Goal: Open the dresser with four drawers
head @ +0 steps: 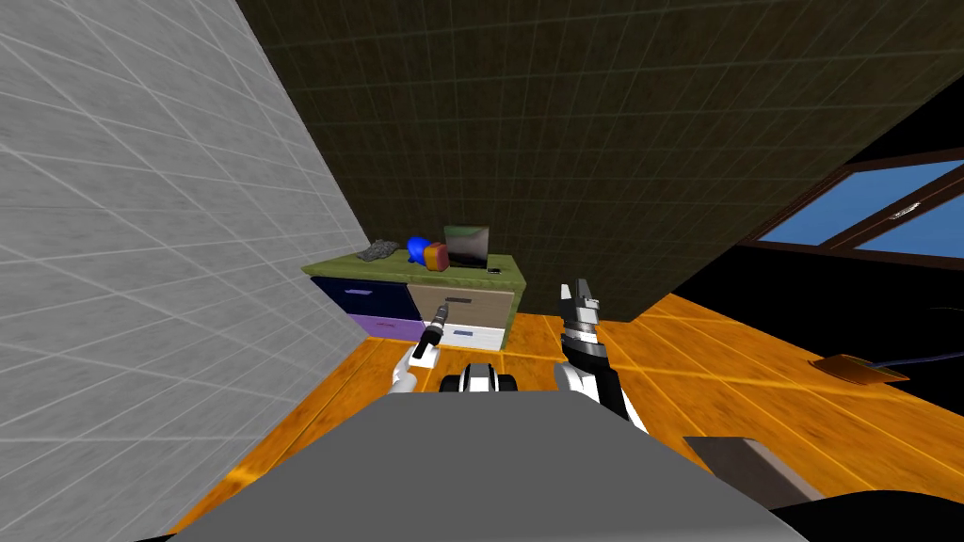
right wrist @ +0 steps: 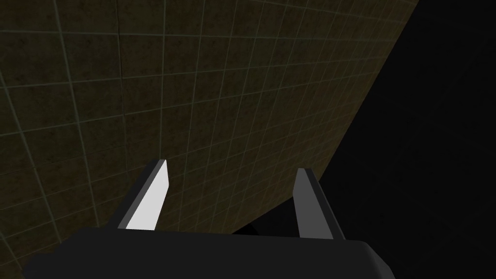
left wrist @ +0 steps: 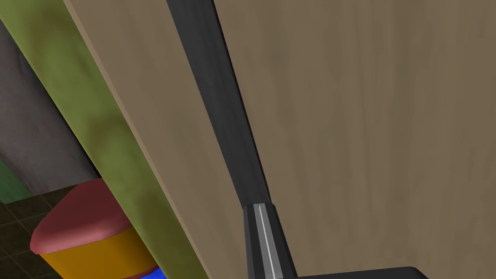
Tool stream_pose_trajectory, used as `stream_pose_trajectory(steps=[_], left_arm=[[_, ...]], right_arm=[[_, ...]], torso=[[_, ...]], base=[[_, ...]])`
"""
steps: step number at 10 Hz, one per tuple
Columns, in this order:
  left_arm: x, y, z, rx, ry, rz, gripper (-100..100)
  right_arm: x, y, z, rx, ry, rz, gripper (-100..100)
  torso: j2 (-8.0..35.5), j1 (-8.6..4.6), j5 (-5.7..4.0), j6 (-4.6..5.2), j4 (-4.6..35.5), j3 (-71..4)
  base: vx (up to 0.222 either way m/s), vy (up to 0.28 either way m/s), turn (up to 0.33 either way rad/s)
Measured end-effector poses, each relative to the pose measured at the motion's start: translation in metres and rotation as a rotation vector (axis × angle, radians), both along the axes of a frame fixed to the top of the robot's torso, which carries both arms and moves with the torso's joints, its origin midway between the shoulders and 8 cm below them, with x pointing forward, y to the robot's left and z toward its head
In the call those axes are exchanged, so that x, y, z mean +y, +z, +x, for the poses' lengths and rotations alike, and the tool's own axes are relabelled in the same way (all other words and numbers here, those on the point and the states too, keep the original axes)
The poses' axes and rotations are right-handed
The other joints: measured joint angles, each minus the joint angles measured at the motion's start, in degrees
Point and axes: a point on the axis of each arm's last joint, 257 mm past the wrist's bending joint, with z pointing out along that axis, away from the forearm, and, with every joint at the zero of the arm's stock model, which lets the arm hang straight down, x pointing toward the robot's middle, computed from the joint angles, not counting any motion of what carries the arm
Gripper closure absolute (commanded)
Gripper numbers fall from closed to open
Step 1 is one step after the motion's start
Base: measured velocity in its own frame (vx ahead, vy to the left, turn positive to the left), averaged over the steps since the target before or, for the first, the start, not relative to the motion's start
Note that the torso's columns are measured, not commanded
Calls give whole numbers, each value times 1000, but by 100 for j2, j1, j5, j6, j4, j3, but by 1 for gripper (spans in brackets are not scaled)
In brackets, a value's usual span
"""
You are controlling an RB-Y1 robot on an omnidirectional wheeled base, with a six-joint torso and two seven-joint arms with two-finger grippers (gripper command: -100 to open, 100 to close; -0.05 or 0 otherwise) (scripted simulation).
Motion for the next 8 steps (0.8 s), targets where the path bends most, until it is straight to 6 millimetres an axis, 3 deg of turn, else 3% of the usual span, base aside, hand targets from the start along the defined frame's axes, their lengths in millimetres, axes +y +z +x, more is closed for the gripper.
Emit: stream_pose_trajectory(steps=[6, 8], left_arm=[[8, -8, 30, 11, 11, 3, 100], [11, 2, 46, -2, 16, 1, 100]], right_arm=[[0, 0, 0, 0, 0, 0, 0], [0, 0, 0, 0, 0, 0, 0]], torso=[[6, -2, -1, 0, 1, 4], [13, -4, -1, 1, 5, 9]], base=[[-101, 4, -27], [-102, 0, -10]])
